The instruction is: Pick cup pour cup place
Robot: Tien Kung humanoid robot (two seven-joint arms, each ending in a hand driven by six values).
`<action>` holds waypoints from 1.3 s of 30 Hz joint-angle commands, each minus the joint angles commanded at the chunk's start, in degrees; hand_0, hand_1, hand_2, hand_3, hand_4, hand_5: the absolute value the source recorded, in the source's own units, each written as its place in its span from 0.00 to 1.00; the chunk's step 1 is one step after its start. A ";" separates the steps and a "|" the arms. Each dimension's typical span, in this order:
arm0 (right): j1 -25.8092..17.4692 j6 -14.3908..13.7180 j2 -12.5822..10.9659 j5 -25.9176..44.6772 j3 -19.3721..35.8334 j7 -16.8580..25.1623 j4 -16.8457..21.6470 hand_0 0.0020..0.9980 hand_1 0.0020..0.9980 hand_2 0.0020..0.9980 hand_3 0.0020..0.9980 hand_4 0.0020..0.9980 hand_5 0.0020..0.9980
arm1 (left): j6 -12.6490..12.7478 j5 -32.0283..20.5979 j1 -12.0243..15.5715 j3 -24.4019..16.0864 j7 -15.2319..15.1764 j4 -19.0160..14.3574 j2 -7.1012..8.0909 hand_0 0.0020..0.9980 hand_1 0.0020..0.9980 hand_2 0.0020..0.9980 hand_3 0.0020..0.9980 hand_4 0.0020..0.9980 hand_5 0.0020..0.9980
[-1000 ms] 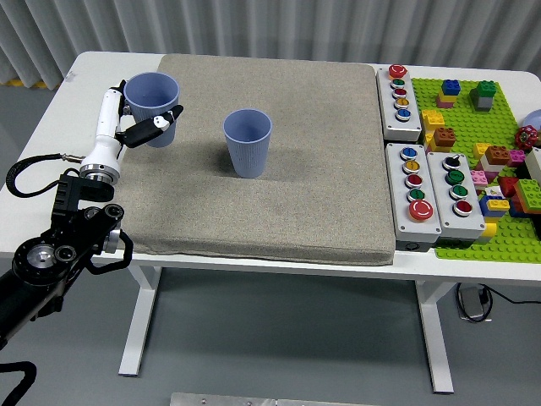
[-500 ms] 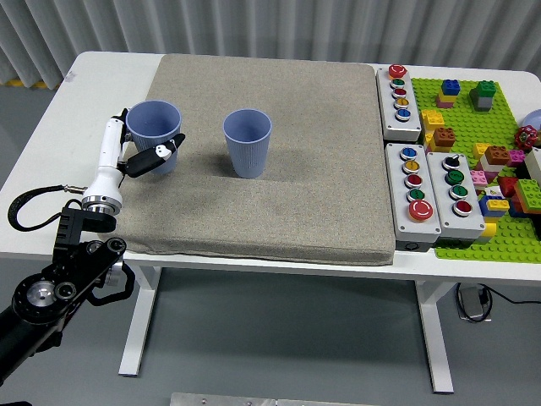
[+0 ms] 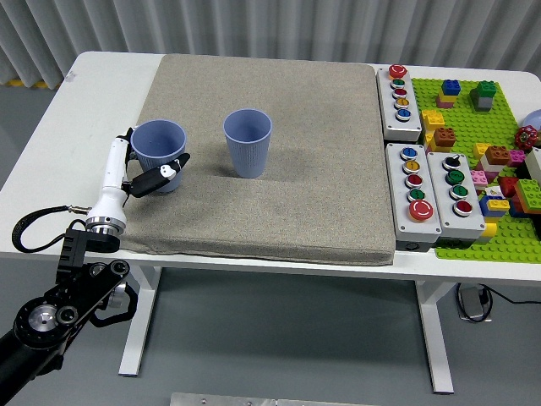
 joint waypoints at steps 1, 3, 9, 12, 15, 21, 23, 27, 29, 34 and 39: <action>0.00 0.00 0.00 -0.01 0.00 0.00 0.00 0.70 0.68 0.61 0.61 0.00 0.32 | -0.04 -0.02 0.01 0.00 -0.04 0.02 0.00 0.51 0.53 0.56 0.52 0.78 0.31; -0.08 0.05 0.14 -0.17 -0.10 -0.13 0.03 0.70 0.68 0.61 0.61 0.00 0.32 | -1.24 -1.05 0.54 -0.04 -1.54 0.49 -0.02 0.51 0.53 0.56 0.52 0.78 0.31; -0.25 -0.02 0.28 -0.04 -0.28 -0.24 0.04 0.70 0.68 0.61 0.61 0.00 0.32 | -1.58 -1.64 1.43 0.03 -2.40 0.67 -0.18 0.53 0.55 0.58 0.53 0.78 0.31; -0.38 0.05 0.32 -0.33 -0.17 -0.27 0.05 0.70 0.68 0.61 0.61 0.00 0.32 | -1.61 -1.65 1.46 -0.03 -2.74 0.56 -0.20 0.53 0.55 0.58 0.53 0.78 0.31; -0.42 0.06 0.37 -0.38 -0.16 -0.29 0.06 0.70 0.68 0.61 0.61 0.00 0.32 | -1.88 -1.74 1.50 -0.19 -3.38 0.59 -0.23 0.55 0.56 0.61 0.61 0.81 0.34; -0.56 0.05 0.40 -0.28 -0.34 -0.36 0.06 0.70 0.68 0.61 0.61 0.00 0.32 | -2.85 -1.39 1.61 -0.51 -3.70 0.67 -0.21 0.59 0.60 0.66 0.68 0.86 0.40; -0.61 0.06 0.42 -0.36 -0.33 -0.39 0.07 0.70 0.68 0.61 0.61 0.00 0.32 | -2.93 -1.28 1.61 -0.62 -3.76 0.70 -0.22 0.59 0.60 0.66 0.68 0.86 0.40; -0.74 0.13 0.42 -0.50 -0.28 -0.40 0.07 0.70 0.67 0.61 0.61 0.00 0.32 | -4.08 -0.48 1.75 -0.81 -3.46 0.81 -0.20 0.63 0.67 0.80 0.81 0.93 0.48; -0.82 0.12 0.43 -0.44 -0.32 -0.40 0.07 0.70 0.67 0.61 0.61 0.00 0.32 | -4.65 -0.26 1.87 -0.88 -3.39 0.93 -0.21 0.63 0.67 0.80 0.81 0.93 0.48; -0.90 0.14 0.41 -0.53 -0.27 -0.40 0.06 0.70 0.67 0.61 0.61 0.00 0.32 | -5.48 0.41 2.00 -1.11 -3.28 1.02 -0.22 0.67 0.72 0.87 0.89 0.94 0.48; -0.71 0.09 0.39 -0.20 -0.46 -0.36 0.04 0.70 0.67 0.61 0.61 0.00 0.32 | -6.69 1.32 1.88 -1.75 -3.28 0.85 -0.24 0.75 0.80 0.97 0.99 0.95 0.49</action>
